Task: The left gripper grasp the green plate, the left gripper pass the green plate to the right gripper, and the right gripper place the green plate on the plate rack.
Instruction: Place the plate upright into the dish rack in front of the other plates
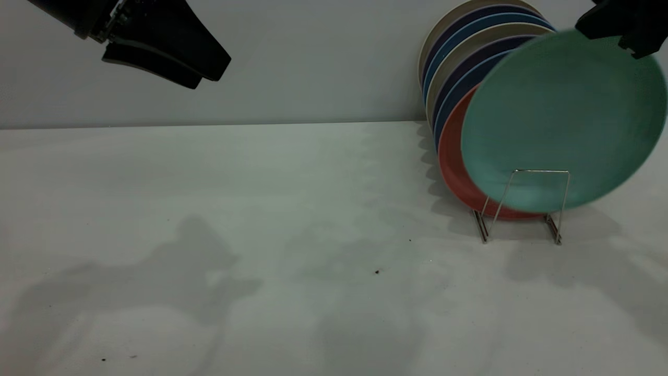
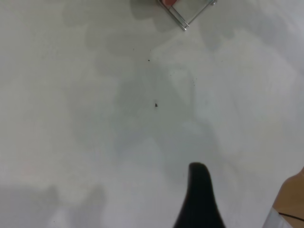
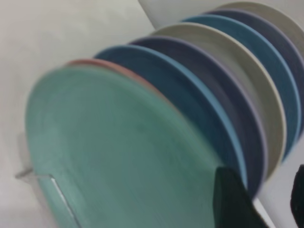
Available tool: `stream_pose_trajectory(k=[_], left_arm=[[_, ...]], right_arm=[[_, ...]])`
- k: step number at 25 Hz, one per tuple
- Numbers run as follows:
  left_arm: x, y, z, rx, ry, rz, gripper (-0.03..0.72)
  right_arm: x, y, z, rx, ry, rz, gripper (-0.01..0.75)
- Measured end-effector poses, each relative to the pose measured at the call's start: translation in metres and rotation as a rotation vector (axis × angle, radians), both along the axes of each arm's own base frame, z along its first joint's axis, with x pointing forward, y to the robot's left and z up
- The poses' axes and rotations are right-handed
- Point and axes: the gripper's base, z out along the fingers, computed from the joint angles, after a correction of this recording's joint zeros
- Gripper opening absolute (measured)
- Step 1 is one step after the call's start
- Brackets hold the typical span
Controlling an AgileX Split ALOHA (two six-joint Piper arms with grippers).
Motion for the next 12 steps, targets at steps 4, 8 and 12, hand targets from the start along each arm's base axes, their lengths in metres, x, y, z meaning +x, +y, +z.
stream_pose_trajectory(k=[4,8,12], left_arm=[[0.0000,0.0000,0.0000,0.000,0.000,0.000,0.589],[-0.0001,0.0000,0.0000,0.000,0.001,-0.001,0.589],[-0.0002,-0.0001,0.0000,0.000,0.001,-0.002,0.589]], right_arm=[[-0.0021,0.0046,-0.0008,0.036,0.023,0.039,0.321],[-0.0021,0.0057,-0.0002,0.071,0.028,0.027,0.321],[-0.0029,0.0062,0.0047,0.119,0.019,0.001,0.321]])
